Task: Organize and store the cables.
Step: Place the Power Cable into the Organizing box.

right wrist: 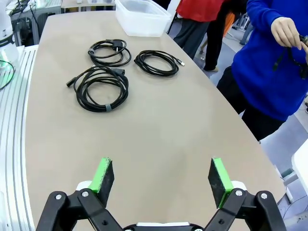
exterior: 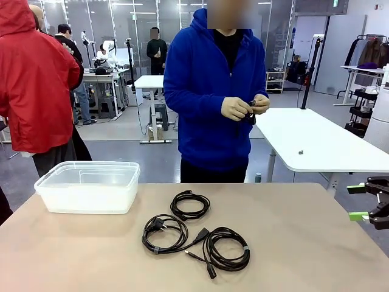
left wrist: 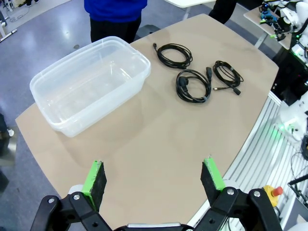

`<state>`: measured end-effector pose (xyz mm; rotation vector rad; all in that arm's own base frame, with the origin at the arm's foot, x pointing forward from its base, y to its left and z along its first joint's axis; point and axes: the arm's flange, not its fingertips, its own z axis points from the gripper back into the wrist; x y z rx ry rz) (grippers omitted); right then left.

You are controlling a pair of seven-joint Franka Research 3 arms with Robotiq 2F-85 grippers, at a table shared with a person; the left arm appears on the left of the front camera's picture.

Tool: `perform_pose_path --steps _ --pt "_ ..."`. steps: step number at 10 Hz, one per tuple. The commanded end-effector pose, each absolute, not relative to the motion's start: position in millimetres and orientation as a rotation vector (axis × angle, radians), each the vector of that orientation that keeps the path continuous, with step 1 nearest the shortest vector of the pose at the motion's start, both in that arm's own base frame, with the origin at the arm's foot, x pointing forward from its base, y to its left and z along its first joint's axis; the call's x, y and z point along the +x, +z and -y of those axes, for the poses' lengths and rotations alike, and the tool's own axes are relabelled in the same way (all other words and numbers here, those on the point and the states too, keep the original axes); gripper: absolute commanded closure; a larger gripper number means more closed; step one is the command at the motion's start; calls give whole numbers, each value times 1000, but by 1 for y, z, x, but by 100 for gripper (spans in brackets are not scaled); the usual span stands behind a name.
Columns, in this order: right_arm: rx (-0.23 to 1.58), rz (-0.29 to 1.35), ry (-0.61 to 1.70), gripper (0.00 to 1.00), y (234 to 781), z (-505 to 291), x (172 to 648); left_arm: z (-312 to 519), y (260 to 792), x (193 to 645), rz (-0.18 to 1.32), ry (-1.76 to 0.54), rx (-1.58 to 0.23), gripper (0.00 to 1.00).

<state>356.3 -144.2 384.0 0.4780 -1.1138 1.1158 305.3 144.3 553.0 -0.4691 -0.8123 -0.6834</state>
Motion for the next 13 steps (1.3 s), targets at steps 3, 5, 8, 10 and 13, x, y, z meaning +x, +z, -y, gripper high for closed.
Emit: perform_pose_path --steps 3,5,8,10,13 --pt "472 1097 1119 0 387 143 355 -47 615 352 591 -1063 -176 0" --pt "472 1097 1119 0 387 143 355 30 605 389 424 -1279 -90 0" --pt "472 1097 1119 0 387 143 355 132 546 418 209 -1544 90 0" --pt "472 1097 1119 0 387 143 355 159 513 418 146 -1614 44 0" --pt "472 1097 1119 0 387 143 355 161 503 417 229 -1571 -43 0"
